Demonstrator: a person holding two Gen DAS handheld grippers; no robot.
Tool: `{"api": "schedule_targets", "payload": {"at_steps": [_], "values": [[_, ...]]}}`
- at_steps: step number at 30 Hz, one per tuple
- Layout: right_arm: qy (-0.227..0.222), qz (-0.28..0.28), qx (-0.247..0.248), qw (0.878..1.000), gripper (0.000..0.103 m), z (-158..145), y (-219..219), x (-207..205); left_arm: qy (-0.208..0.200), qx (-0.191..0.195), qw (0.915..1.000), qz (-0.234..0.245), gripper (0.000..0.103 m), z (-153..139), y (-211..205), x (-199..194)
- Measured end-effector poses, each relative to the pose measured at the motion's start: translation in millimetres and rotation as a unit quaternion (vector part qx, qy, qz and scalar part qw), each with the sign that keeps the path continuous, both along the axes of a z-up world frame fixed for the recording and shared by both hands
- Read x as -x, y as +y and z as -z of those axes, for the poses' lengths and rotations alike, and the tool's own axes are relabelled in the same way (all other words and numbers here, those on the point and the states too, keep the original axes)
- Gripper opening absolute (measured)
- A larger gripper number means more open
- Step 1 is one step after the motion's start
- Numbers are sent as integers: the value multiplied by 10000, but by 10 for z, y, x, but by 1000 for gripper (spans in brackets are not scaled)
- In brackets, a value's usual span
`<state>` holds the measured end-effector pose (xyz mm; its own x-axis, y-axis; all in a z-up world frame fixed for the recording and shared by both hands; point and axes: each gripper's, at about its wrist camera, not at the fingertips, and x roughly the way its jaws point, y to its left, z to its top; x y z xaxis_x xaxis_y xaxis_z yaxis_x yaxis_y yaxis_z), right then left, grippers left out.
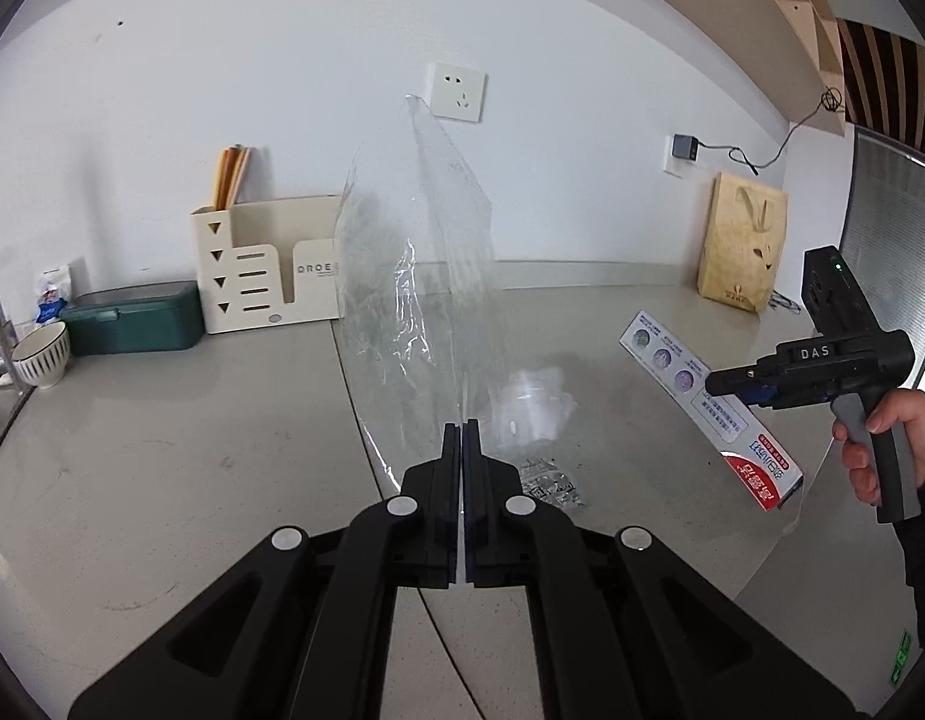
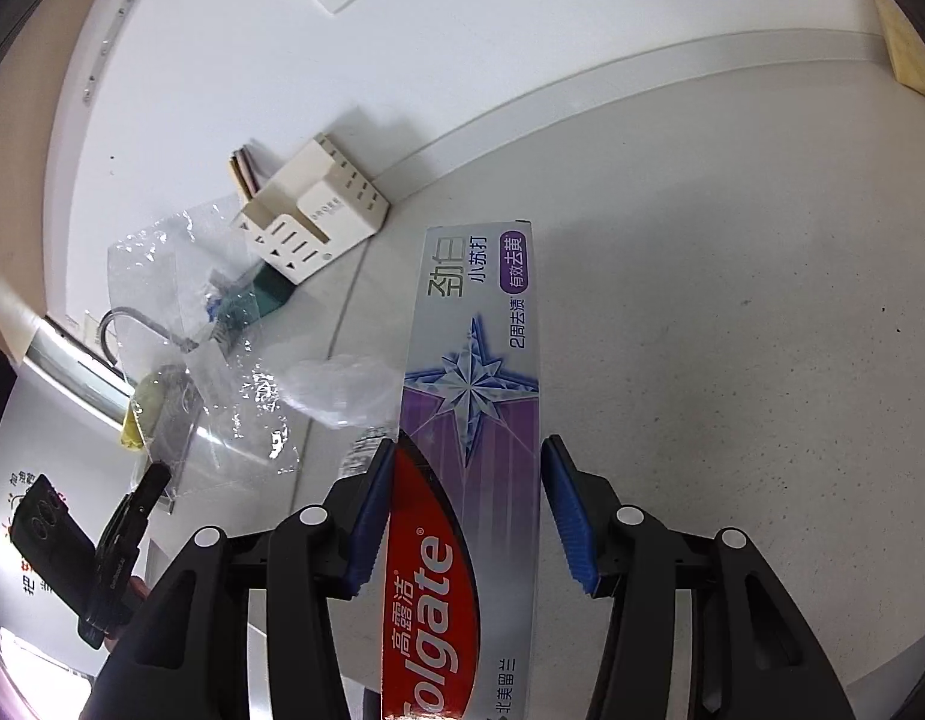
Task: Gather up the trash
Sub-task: 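Lift the clear bag with the left tool while the right tool lifts the Colgate box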
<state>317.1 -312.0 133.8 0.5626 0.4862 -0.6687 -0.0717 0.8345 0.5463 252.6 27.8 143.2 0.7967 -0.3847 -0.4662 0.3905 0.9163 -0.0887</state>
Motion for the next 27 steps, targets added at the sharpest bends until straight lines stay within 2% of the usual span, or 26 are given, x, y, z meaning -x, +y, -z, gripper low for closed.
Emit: {"api": "schedule_targets", "payload": {"at_steps": [12, 22, 27], "values": [[-261, -94, -56, 9996, 52, -138, 141, 263, 36, 361, 9993, -116, 2, 130, 271, 413], [-466, -399, -105, 9981, 52, -175, 296, 769, 86, 457, 9989, -15, 2, 258, 222, 865], [-494, -660, -152, 9965, 52, -134, 371, 1125, 118, 478, 9987, 112, 2, 330, 175, 1211]]}}
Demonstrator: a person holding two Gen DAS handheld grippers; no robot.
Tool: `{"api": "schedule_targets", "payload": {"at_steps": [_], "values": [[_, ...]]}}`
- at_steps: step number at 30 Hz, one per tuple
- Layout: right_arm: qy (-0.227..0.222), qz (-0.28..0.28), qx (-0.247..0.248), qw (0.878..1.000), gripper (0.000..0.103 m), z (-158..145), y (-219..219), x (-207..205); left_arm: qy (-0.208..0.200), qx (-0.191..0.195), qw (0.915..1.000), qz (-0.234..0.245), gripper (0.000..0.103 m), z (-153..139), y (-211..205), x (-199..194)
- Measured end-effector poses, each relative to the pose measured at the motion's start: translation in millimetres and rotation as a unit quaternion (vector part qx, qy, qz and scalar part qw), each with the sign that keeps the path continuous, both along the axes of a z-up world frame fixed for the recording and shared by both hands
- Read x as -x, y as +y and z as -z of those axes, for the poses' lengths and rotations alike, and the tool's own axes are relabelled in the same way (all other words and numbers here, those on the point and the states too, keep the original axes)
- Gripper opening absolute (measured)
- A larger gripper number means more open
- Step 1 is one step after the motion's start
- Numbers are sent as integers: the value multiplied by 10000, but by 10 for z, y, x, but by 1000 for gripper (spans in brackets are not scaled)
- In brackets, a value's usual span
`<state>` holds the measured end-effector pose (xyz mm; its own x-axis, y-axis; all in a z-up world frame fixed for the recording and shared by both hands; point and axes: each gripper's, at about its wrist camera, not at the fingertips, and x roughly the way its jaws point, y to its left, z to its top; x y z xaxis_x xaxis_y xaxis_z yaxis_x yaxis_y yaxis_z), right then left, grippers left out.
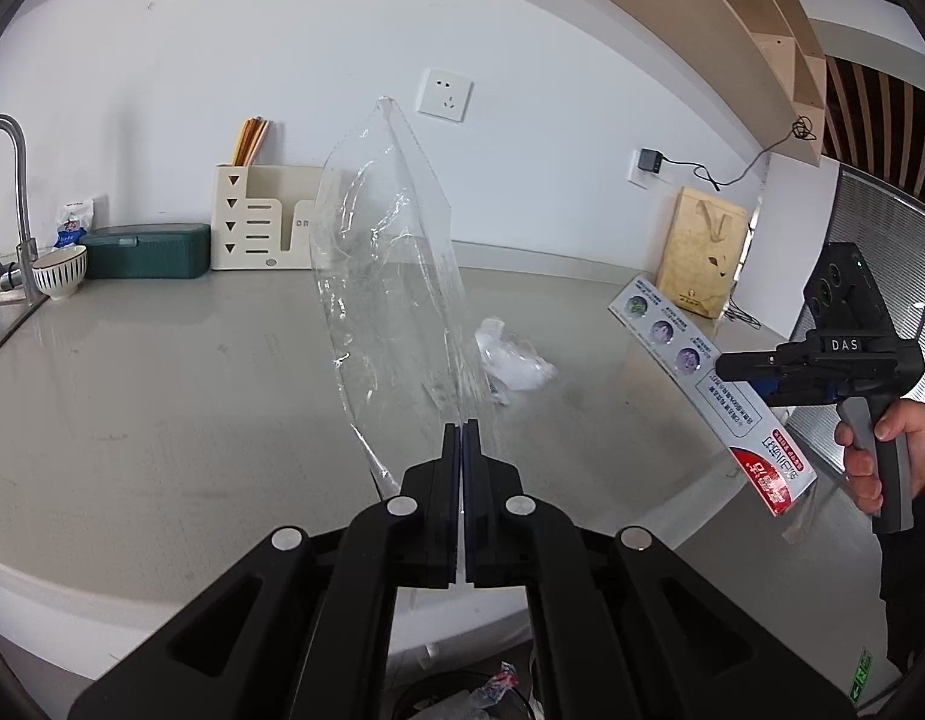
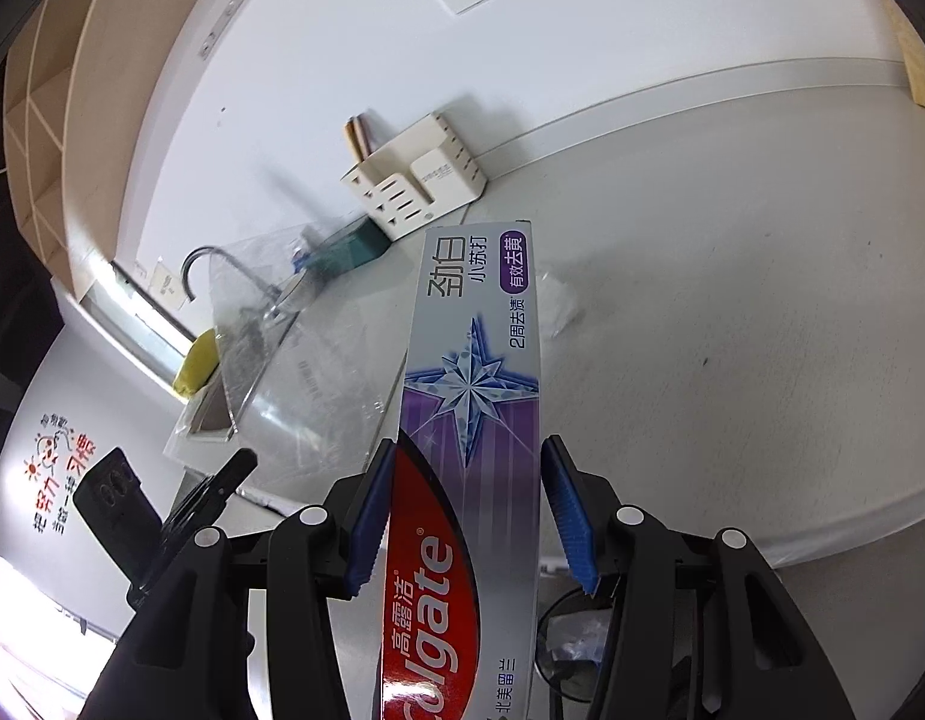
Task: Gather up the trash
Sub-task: 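Lift the clear bag with the left tool while the right tool lifts the Colgate box, then carry the bag and Colgate box down over the wastebasket with both tools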
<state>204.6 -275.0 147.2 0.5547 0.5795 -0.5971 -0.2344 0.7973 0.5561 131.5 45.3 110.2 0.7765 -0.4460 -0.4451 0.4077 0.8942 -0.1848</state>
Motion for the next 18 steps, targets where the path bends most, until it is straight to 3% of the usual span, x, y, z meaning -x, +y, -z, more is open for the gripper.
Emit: {"api": "schedule_targets", "payload": {"at_steps": [11, 18], "values": [[-28, -400, -281, 9988, 52, 198, 99, 787, 377, -73, 9979, 514, 2, 311, -204, 1067], [100, -716, -325, 9969, 52, 452, 249, 1250, 927, -104, 9929, 743, 2, 725, -277, 1474]]}}
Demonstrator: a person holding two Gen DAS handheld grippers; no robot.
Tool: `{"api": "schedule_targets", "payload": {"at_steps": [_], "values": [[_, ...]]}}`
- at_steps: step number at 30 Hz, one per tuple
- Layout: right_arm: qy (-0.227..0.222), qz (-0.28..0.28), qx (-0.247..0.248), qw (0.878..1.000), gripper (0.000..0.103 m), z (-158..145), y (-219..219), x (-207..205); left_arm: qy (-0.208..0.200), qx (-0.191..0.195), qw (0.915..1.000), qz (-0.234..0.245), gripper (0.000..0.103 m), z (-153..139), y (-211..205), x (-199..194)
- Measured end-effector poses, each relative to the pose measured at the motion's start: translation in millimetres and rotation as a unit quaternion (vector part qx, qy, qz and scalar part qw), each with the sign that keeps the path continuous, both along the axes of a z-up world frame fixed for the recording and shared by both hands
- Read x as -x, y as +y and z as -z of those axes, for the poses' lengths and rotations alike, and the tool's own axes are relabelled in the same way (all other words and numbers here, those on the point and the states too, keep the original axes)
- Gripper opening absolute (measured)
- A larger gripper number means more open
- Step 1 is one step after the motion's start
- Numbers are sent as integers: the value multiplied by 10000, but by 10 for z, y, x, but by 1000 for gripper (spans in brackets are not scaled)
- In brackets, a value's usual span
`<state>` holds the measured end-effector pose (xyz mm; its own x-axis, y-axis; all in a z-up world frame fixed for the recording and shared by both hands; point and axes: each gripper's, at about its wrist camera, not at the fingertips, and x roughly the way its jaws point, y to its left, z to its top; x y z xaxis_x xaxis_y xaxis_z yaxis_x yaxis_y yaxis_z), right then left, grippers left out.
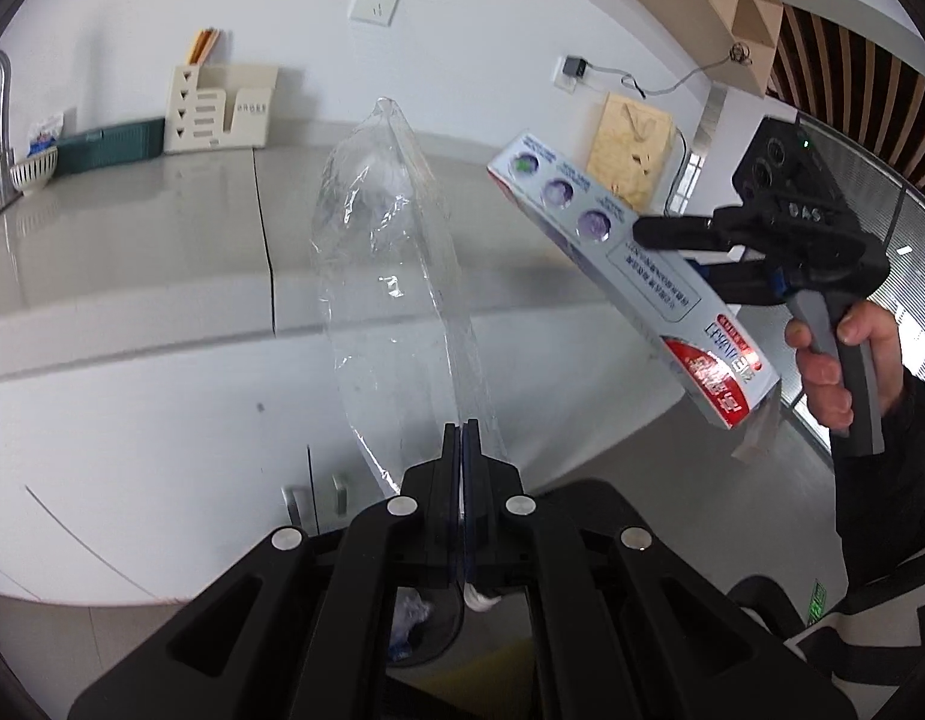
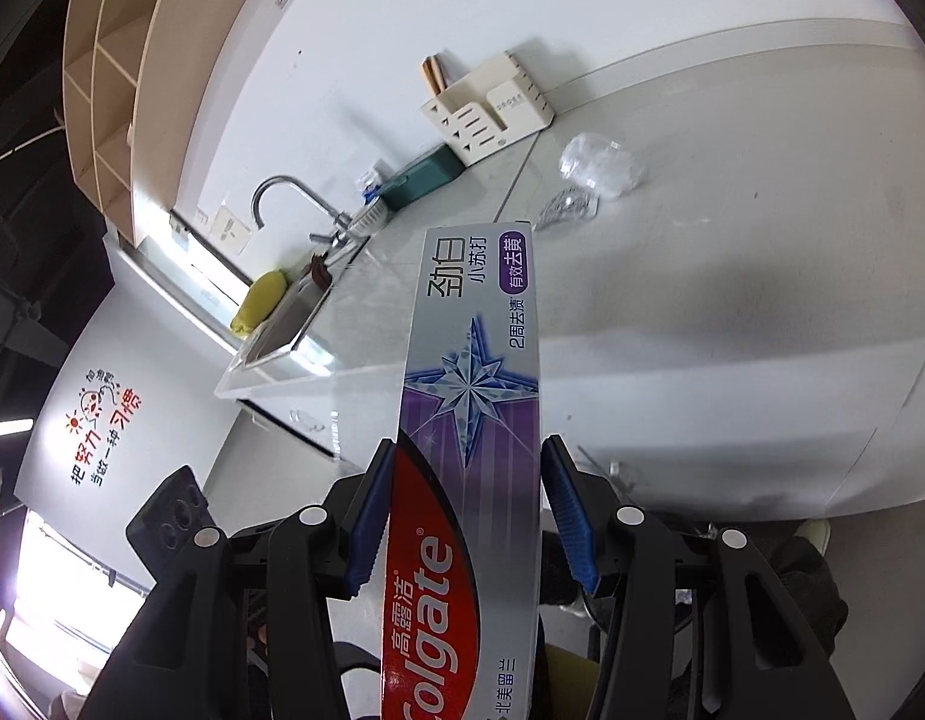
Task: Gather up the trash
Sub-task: 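Carry the bag and Colgate box down over the wastebasket with both tools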
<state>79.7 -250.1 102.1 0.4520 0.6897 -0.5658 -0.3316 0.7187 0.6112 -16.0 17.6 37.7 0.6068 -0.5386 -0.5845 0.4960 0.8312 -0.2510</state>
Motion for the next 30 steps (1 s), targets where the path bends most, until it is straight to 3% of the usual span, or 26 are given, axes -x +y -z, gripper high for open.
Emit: {"api": "schedule_targets", "payload": {"at_steps": [8, 14, 20, 25, 30], "values": [[633, -141, 159, 9978, 52, 607, 126, 196, 875, -103, 9960, 124, 2, 665, -143, -2], [1138, -75, 523, 9921, 52, 1244, 128, 225, 1667, -172, 9858, 143, 2, 1327, -256, -91], [1961, 112, 482, 9793, 52, 2096, 89, 64, 2575, -340, 9656, -159, 2, 2103, -276, -342], [2519, 152, 571, 9660, 52, 2707, 172, -93, 3289, -584, 9419, -337, 2, 2693, -308, -596], [2896, 103, 820, 9536, 53, 3215, 299, -232, 3775, -820, 9214, -415, 2, 3089, -382, -780]]}}
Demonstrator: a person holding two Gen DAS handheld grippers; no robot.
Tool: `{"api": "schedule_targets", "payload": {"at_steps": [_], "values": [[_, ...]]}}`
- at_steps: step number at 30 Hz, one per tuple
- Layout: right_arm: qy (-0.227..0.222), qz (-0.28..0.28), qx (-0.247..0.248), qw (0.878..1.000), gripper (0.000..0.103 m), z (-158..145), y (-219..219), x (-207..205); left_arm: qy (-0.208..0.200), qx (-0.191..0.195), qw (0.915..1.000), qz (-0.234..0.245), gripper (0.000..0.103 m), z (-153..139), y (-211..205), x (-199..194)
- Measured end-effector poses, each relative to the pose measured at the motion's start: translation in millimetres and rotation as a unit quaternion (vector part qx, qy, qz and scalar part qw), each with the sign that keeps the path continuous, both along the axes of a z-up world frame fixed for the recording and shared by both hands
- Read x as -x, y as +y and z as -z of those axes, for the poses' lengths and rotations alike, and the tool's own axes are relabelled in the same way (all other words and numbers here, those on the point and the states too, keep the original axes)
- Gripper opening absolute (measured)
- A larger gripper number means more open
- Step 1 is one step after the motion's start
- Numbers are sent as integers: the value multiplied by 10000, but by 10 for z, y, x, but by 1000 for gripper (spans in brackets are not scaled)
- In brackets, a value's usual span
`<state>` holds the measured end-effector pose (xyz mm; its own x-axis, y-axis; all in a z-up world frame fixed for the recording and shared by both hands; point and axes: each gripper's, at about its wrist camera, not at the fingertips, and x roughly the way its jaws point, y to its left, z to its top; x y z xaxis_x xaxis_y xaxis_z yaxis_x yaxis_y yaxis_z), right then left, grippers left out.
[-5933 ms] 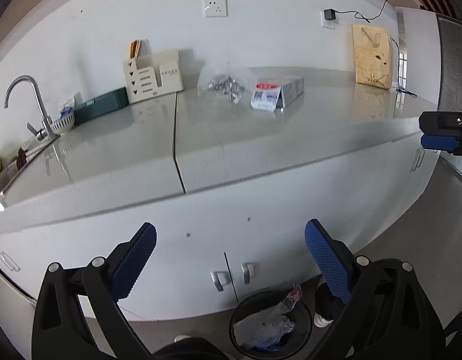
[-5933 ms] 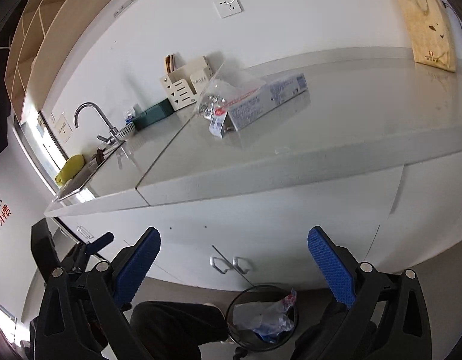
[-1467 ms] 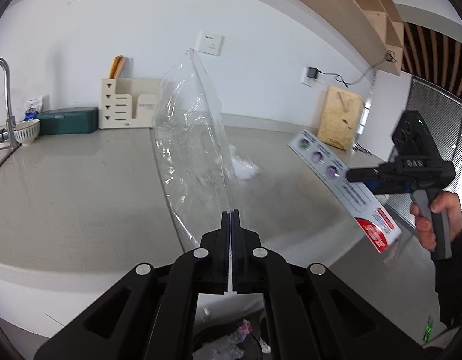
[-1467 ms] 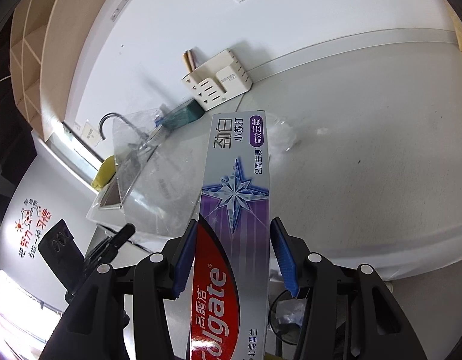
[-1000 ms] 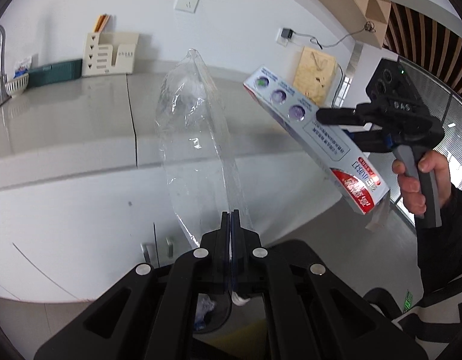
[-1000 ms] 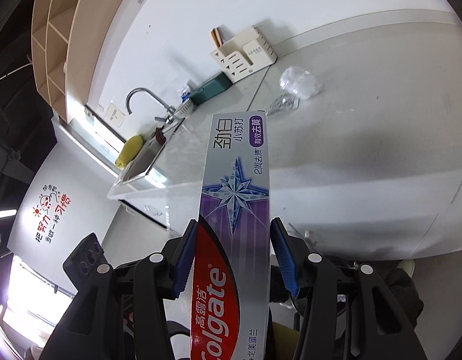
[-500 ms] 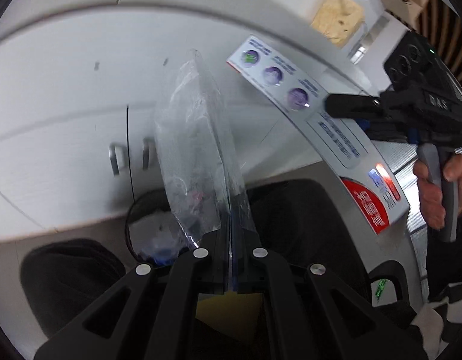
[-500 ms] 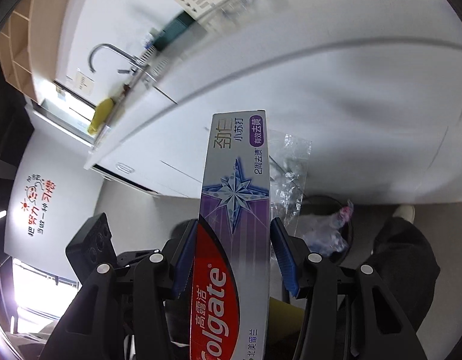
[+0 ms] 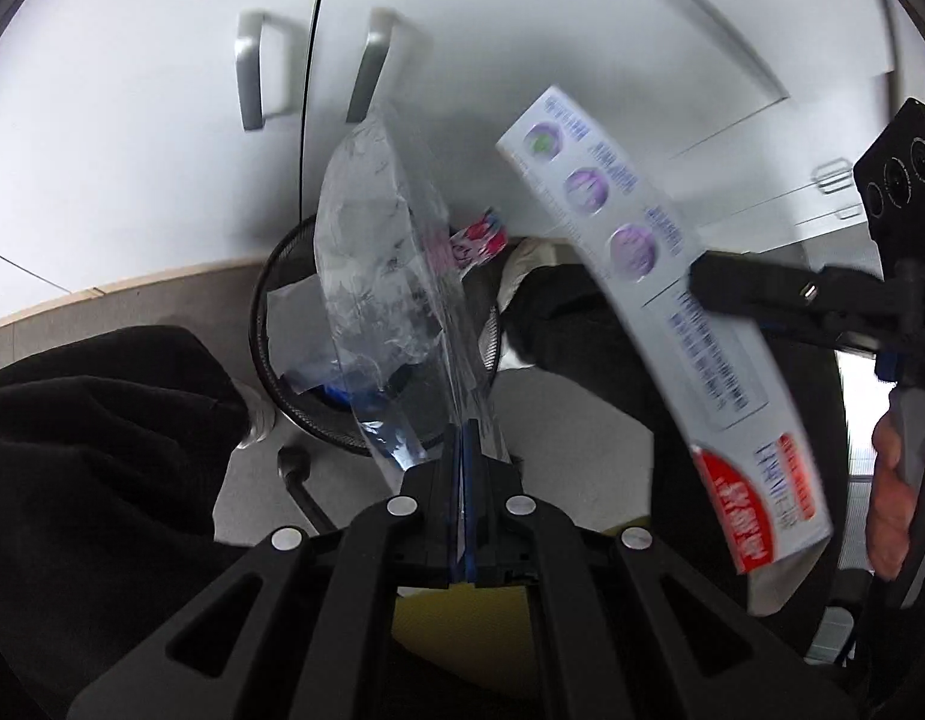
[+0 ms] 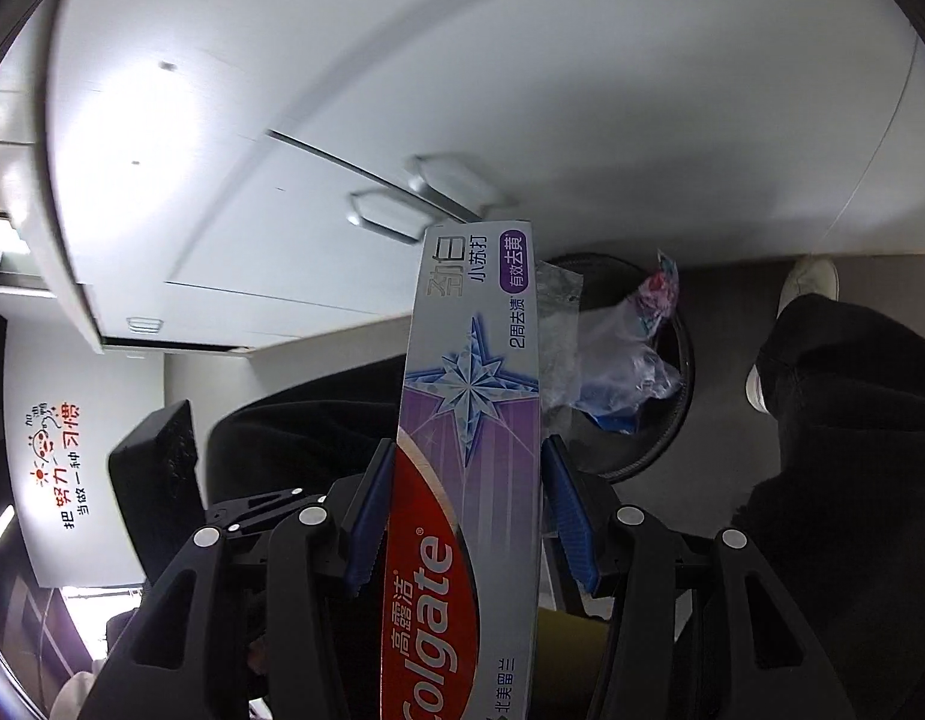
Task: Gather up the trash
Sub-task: 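Carry the bag and Colgate box down over the wastebasket with both tools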
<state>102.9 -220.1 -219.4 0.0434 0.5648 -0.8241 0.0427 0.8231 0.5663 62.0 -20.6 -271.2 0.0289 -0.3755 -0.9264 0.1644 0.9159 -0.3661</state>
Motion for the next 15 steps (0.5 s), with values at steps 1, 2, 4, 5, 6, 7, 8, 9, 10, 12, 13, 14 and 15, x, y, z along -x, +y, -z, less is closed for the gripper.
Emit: {"api": "schedule_targets", "payload": {"at_steps": [1, 2, 4, 5, 6, 7, 8, 9, 10, 12, 13, 14, 15], "values": [[81, 2, 61, 9999, 53, 94, 26, -23, 35, -57, 10000, 4, 2, 40, -15, -36], [122, -26, 165, 9998, 53, 178, 56, -45, 75, -110, 9999, 42, 2, 102, -42, -87], [207, -68, 279, 9994, 53, 338, 105, -83, 166, -164, 9997, 107, 2, 207, -76, -159], [262, -71, 315, 9991, 53, 411, 113, -107, 199, -195, 9995, 142, 2, 274, -106, -187], [339, -57, 353, 9988, 53, 499, 117, -135, 232, -269, 9992, 172, 2, 335, -112, -211], [381, -42, 388, 9985, 53, 559, 116, -154, 274, -337, 9989, 191, 2, 400, -109, -244], [414, -25, 427, 9982, 53, 616, 108, -180, 350, -358, 9985, 198, 2, 466, -113, -274], [450, -7, 447, 9980, 53, 670, 101, -202, 403, -404, 9982, 204, 2, 524, -115, -301], [498, 5, 452, 9977, 53, 723, 84, -230, 441, -452, 9978, 202, 2, 575, -111, -326], [596, 23, 439, 9973, 53, 820, 60, -276, 529, -467, 9973, 185, 2, 650, -125, -370], [622, 23, 447, 9971, 53, 843, 56, -295, 560, -491, 9971, 182, 2, 683, -126, -393], [651, 28, 462, 9968, 53, 880, 50, -317, 575, -508, 9969, 185, 2, 683, -137, -419], [675, 22, 467, 9966, 53, 918, 54, -336, 600, -540, 9965, 195, 2, 702, -141, -442]]}}
